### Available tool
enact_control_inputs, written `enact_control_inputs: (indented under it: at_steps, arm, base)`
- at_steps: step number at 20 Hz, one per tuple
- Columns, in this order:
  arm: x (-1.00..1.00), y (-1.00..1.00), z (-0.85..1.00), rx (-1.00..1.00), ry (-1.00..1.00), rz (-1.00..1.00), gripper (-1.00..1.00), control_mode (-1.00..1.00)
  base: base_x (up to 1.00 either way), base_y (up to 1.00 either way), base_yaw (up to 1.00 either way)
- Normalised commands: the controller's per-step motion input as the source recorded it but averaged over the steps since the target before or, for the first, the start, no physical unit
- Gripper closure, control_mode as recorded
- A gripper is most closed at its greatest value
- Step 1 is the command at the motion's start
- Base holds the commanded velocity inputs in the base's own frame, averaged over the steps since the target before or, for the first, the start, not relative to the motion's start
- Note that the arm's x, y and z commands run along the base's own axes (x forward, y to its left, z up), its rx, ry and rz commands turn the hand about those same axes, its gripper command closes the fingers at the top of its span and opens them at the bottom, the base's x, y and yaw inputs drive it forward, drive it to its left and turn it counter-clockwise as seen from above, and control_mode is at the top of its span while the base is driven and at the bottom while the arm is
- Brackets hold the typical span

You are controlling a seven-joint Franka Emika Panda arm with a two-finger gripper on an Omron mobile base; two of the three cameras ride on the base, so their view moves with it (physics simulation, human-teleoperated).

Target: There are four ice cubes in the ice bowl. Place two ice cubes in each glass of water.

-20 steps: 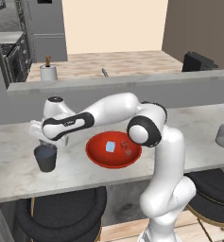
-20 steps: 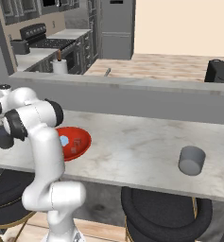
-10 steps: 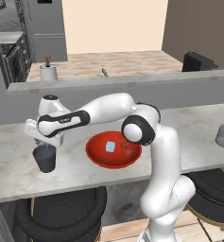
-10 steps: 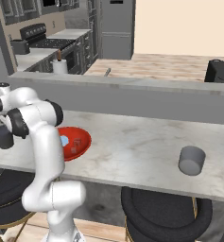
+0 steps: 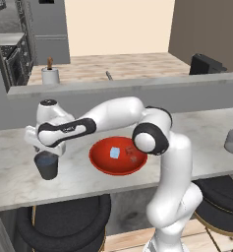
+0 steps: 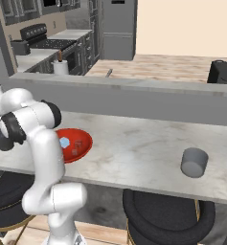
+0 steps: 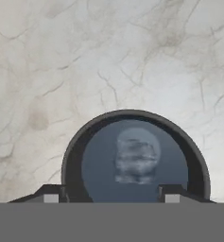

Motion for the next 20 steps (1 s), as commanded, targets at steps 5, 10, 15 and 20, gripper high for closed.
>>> enact_control_inputs:
  at_steps: [5,10,15,20]
  arm:
    - [0.23,-0.37,0.0,0.0,-0.12,-0.12,-1.0,-1.0]
    - [0.0,-0.34,0.6,0.09,-0.19,-0.08,-1.0,-1.0]
    - [-0.55,-0.85,0.9,0.04,-0.08,-0.09,-1.0,-1.0]
    - [-0.62,-0.96,0.66,-0.01,0.0,-0.12,-1.0,-1.0]
  base:
    - [0.0,0.0,0.0]
    - [0.0,0.0,0.0]
    - [0.0,0.0,0.0]
    - [0.0,0.0,0.0]
